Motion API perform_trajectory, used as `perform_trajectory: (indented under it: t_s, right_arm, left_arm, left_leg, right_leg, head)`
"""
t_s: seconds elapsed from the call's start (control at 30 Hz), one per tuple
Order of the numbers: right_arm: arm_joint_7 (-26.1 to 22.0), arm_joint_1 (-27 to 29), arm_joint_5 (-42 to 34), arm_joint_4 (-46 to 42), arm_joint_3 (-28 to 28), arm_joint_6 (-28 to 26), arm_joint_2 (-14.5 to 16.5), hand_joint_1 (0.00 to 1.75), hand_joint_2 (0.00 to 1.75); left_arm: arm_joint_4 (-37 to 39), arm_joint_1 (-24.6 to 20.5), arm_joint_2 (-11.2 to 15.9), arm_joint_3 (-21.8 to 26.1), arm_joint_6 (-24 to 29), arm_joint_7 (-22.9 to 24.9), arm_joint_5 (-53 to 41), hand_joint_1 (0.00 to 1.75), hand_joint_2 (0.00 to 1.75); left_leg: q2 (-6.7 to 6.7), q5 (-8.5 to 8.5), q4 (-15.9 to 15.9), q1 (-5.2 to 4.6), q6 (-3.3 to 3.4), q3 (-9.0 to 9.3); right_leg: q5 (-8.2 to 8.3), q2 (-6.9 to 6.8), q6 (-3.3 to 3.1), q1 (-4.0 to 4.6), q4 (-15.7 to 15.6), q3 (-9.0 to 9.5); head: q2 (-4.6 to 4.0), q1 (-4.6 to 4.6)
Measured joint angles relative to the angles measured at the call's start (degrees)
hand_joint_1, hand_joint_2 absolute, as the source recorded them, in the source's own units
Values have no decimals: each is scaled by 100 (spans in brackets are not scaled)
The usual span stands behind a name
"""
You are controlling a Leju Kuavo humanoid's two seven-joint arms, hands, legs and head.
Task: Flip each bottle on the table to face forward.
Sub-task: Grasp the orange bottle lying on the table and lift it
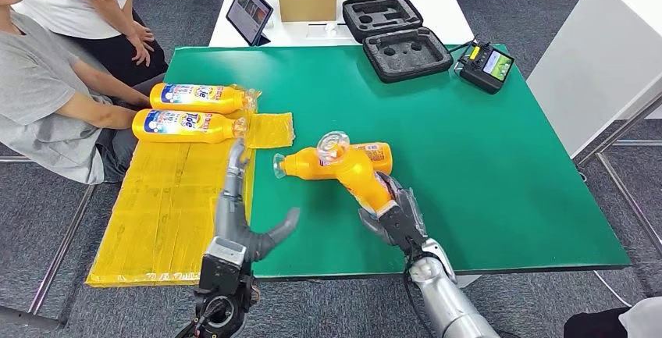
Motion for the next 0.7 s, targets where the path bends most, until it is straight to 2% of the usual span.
perform_trajectory:
  t_s: [0.07, 0.3, 0.53, 0.7]
  right_arm:
    - [1, 141, -122, -228, 126, -53, 16, 175, 175]
    - [10, 500, -75, -855, 641, -287, 143, 175, 175]
    - [10, 537, -47, -956, 791, -399, 179, 175, 175]
    - [12, 540, 17, -1000, 1194, -600, 249, 175, 175]
  left_arm:
    - [326, 10, -55, -7, -283, 3, 119, 0, 175]
    - [983, -82, -269, 66, -493, 4, 445, 0, 175]
    - [1076, -110, -317, 113, -489, 4, 472, 0, 175]
    - [1204, -133, -418, 234, -481, 4, 500, 0, 175]
  left_leg:
    - [1, 0, 0, 0, 0, -13]
    - [-4, 4, 2, -2, 2, -50]
    - [-4, 4, 2, -2, 1, -54]
    - [-4, 4, 2, -2, 1, -65]
  right_leg:
    - [0, 0, 0, 0, 1, -12]
    - [1, -8, 1, -1, 2, -43]
    - [1, -7, 1, 0, 3, -48]
    - [0, -9, 1, -1, 3, -56]
  head:
    - [0, 1]
    - [0, -1]
    - [0, -1]
    - [0, 0]
